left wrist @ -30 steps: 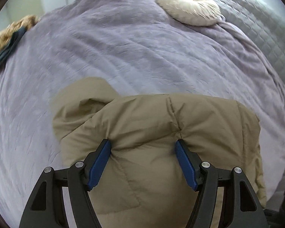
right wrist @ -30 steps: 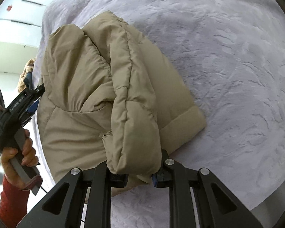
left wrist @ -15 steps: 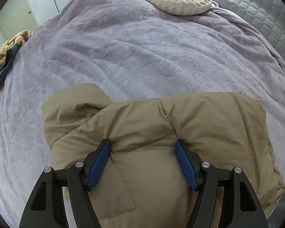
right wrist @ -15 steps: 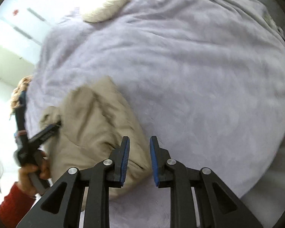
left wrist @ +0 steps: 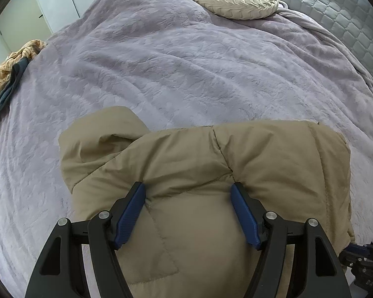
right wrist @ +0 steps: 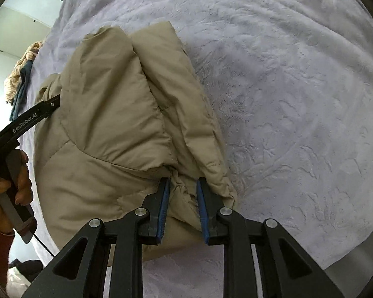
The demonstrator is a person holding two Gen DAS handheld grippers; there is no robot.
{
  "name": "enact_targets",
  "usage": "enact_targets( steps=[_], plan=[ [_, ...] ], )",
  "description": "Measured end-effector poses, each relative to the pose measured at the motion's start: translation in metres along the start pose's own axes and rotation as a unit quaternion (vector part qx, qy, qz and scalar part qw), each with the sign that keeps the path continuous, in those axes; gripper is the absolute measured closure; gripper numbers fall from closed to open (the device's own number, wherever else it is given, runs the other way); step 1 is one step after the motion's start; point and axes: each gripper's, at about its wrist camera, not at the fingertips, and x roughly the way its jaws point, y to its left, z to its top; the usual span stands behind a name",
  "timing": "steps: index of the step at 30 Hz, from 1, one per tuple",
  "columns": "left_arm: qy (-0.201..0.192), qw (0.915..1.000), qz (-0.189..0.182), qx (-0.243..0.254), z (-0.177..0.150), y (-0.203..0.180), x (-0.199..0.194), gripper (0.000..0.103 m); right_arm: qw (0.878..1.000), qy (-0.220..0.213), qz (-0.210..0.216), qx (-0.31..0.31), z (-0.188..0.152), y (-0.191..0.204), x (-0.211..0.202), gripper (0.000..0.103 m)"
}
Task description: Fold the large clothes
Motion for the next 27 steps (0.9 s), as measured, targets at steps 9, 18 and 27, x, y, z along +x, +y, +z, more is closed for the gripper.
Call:
enact_targets(
  steps=[9, 18, 27],
  plan=[
    [-0.005, 0.9990, -0.011, -0.042, -0.012, 0.032, -0.044, 0.031, 1.000, 0.001, 0.007, 0.003, 0.006, 0.001, -0.002, 0.076],
    [0.027, 0.9937, -0.030, -0.104, -0.053, 0.087, -0.068, 0.031, 0.998, -0.042, 0.035, -0.016, 0.030, 0.001, -0.035, 0.043],
    [0.056, 0.9816, -0.081, -0.164, -0.095, 0.101, -0.054, 0.001, 0.998, -0.028, 0.033, -0.041, 0.056, 0.006, -0.020, 0.023]
  ],
)
